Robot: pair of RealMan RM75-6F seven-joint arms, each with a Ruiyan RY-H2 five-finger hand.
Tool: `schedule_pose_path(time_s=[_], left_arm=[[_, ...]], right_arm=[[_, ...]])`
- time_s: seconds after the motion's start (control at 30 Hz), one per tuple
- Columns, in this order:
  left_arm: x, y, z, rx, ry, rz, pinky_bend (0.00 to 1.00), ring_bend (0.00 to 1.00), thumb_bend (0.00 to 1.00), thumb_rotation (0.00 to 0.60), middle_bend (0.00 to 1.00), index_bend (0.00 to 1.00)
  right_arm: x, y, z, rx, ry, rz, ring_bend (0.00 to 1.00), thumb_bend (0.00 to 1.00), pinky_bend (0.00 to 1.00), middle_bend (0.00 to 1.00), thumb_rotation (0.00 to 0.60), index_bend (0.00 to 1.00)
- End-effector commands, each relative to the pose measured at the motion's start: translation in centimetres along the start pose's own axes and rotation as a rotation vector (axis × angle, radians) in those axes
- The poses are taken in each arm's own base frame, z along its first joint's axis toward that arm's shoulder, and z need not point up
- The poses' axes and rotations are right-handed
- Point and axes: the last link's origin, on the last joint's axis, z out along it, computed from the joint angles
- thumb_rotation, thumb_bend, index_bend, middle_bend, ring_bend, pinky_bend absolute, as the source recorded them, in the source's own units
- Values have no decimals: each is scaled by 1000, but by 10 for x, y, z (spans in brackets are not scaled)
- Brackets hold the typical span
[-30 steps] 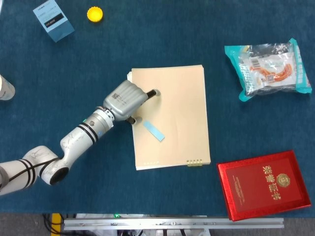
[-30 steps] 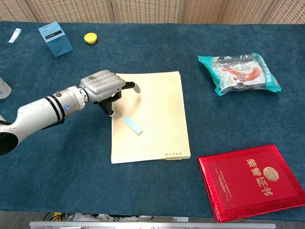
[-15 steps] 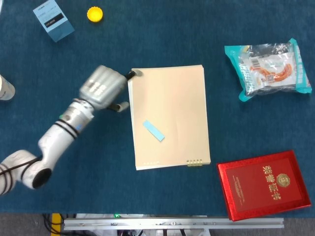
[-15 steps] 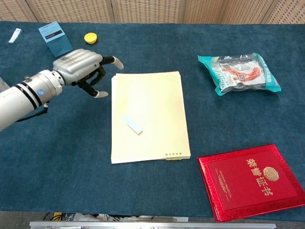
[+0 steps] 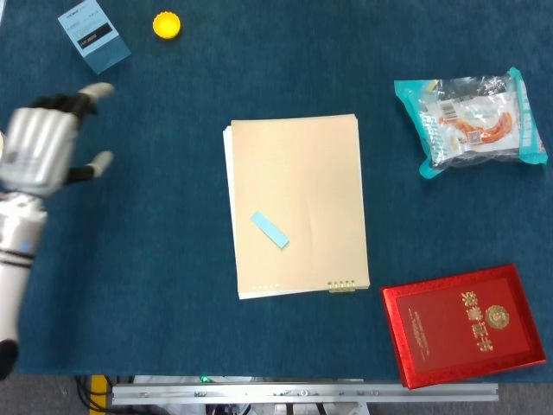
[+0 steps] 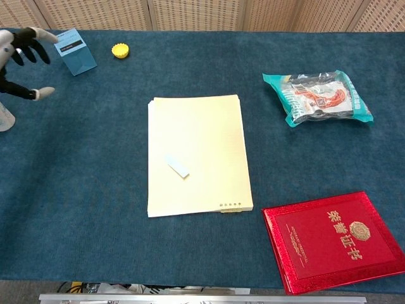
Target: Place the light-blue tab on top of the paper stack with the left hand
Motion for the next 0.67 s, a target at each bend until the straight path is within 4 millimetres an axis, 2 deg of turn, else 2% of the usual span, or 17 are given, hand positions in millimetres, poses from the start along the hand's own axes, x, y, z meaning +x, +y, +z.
schedule_pose_path(time_s=[0.03,0.33,0.5,0.67], left_arm=[[11,-24,-26,70,46,13,355,363,203,600,376,190],[31,-60,-83,215,74,67,336,362,203,600,375,190],[39,-65,-115,252,64,80,333,362,204,600,375,190],[41,-61,-131,254,77,60,332,362,203,600,374,190]], right_arm=[[-3,-4,4,71,-32,-23,276,160,369,300,600,210],[-10,-9,2,137,17,-6,275,134,360,298,600,210],[-16,-12,-3,150,19,4,275,134,360,298,600,210],[-19,-12,-5,139,19,16,274,130,360,298,600,210]])
